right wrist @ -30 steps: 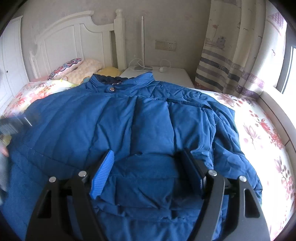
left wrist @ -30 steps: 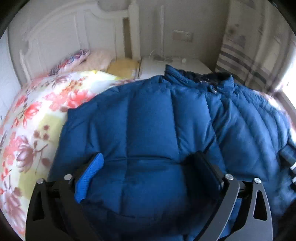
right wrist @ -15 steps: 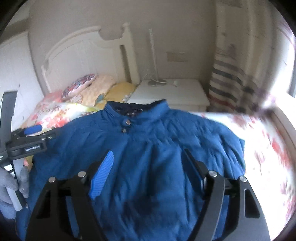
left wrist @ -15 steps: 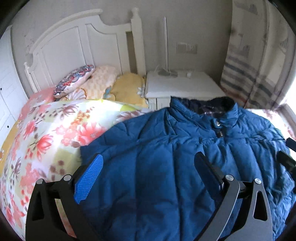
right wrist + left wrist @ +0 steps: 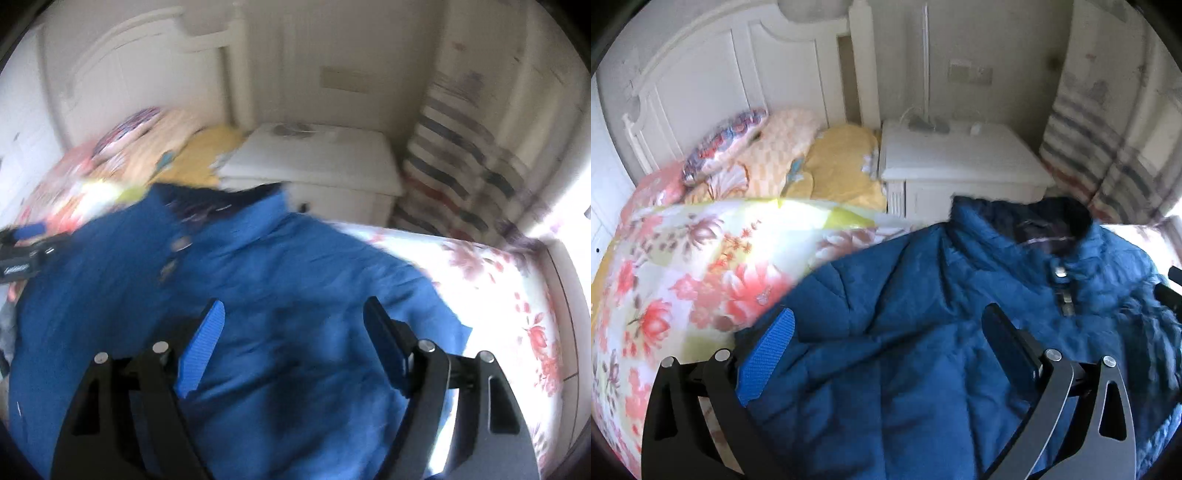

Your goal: Fold large clothes

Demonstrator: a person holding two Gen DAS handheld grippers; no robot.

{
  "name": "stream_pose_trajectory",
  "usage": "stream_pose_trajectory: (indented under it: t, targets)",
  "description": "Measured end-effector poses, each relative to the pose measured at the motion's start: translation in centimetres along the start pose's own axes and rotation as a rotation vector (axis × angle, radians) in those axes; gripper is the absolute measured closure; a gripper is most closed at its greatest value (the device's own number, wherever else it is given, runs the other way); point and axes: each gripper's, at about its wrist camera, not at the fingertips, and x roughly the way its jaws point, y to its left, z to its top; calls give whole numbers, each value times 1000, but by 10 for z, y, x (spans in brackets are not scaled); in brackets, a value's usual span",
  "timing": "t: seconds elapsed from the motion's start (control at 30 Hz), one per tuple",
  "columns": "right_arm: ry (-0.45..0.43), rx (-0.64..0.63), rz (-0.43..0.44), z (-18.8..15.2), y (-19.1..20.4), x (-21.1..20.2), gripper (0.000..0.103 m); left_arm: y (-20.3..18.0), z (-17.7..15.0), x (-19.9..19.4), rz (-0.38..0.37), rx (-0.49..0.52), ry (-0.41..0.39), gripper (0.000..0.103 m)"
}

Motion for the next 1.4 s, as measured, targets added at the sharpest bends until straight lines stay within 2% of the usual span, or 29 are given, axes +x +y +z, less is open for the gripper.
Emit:
stream_pose_trajectory:
  t: [0.1, 0.13, 0.2, 0.3, 0.4, 0.5, 0.57, 0.6, 0.63, 0.73, 1.03, 1.1, 1.13, 1.23, 1.33, 1.4]
  targets:
    - [107, 32, -11, -10, -23, 32, 26, -5, -9, 45, 1, 13, 130, 4]
    - [100, 55, 46, -15, -30, 37, 24, -5, -9, 46, 0, 14, 124, 4]
    - [118, 65, 83, -15, -37, 36, 24, -7, -3, 42, 4, 31, 147, 4]
    - [120, 7, 44, -3, -38, 30, 25, -4, 15, 25, 7, 47, 87, 4]
    - [70, 39, 22, 17, -52, 27, 25, -2, 31, 21, 12, 42, 23, 4]
    - [58, 41, 25, 31, -57, 40, 25, -3, 35, 48, 17, 38, 65, 4]
    - [109, 16, 38, 29, -55, 63, 23, -5, 28, 69, 9, 43, 107, 4]
    - [126, -11, 19, 24, -52, 76, 20, -2, 26, 71, -5, 23, 93, 4]
    - [101, -23, 15, 19, -51, 77, 17, 0, 25, 69, -10, 11, 81, 4]
    - [68, -21, 8, 14, -49, 75, 17, 0, 24, 69, -2, 16, 72, 4]
    - [59, -19, 11, 13, -50, 78, 15, 1, 22, 68, 6, -4, 60, 4]
    - [75, -24, 28, 15, -50, 78, 14, -1, 21, 65, 32, 2, 45, 4]
    - [94, -52, 4, 17, -49, 73, 17, -1, 21, 61, 47, 6, 33, 4]
    - [41, -133, -175, 18, -36, 43, 17, 0, 17, 22, 117, -31, -92, 5]
    - [-67, -156, -165, 12, -19, -7, 16, -8, 1, -46, 23, -44, -237, 5]
    - [-121, -169, -85, 2, -1, -39, 16, -19, -14, -68, 3, -10, -256, 4]
